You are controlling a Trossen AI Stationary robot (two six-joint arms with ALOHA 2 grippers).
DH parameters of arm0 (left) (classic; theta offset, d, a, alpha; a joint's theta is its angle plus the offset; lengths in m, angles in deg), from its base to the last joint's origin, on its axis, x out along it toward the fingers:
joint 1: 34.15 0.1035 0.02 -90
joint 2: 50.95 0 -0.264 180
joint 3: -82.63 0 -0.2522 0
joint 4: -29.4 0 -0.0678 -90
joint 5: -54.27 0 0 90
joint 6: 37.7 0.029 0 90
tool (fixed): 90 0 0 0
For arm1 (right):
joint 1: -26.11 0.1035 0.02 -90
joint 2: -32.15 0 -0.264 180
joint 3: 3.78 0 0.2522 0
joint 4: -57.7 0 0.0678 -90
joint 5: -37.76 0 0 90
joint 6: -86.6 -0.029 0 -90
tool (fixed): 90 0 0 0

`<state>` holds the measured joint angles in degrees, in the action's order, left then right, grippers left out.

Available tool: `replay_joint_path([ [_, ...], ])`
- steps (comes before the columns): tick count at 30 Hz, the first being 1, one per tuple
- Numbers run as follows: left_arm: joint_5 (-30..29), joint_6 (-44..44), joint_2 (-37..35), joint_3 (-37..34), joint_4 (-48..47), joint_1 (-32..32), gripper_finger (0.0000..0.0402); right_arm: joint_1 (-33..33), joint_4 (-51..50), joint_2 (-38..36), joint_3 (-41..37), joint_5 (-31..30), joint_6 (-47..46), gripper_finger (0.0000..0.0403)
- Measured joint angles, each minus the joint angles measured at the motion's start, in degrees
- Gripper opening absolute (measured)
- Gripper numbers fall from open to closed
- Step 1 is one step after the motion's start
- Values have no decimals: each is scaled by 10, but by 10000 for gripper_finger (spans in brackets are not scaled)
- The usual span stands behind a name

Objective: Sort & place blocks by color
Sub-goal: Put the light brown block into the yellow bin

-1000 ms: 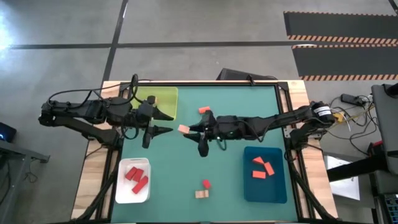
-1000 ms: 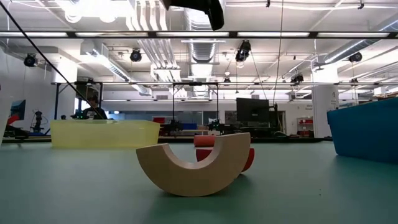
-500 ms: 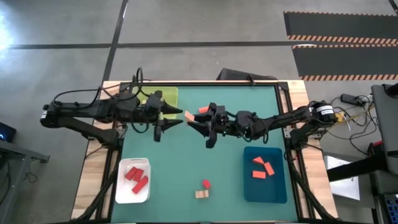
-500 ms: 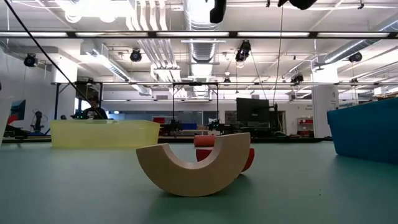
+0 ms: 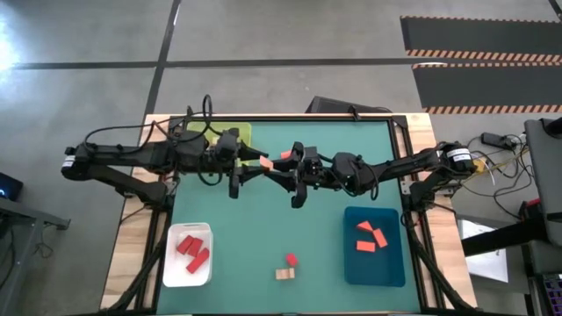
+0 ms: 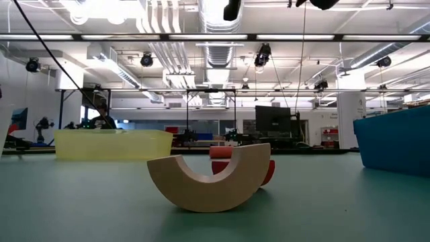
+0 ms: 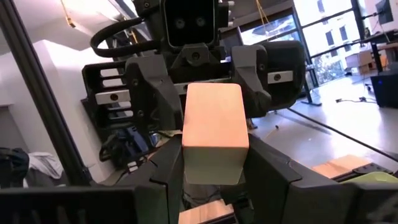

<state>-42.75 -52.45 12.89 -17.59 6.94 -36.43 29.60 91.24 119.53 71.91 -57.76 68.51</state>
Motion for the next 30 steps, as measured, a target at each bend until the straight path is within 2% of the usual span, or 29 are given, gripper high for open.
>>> replay_joint_path([
  [4,1,0,1,0,7,0,169,-1,1,0,0,8,1,121],
  [10,7,-6,1,0,8,0,124,-2,1,0,-1,16,8,121],
  [14,6,-13,1,0,8,0,124,-2,0,0,-1,14,6,124],
  [23,-5,-10,1,0,4,1,123,-6,-9,0,-1,9,-3,210],
  [30,-1,-14,-1,0,-9,13,123,-9,-87,-16,-1,9,-18,223],
])
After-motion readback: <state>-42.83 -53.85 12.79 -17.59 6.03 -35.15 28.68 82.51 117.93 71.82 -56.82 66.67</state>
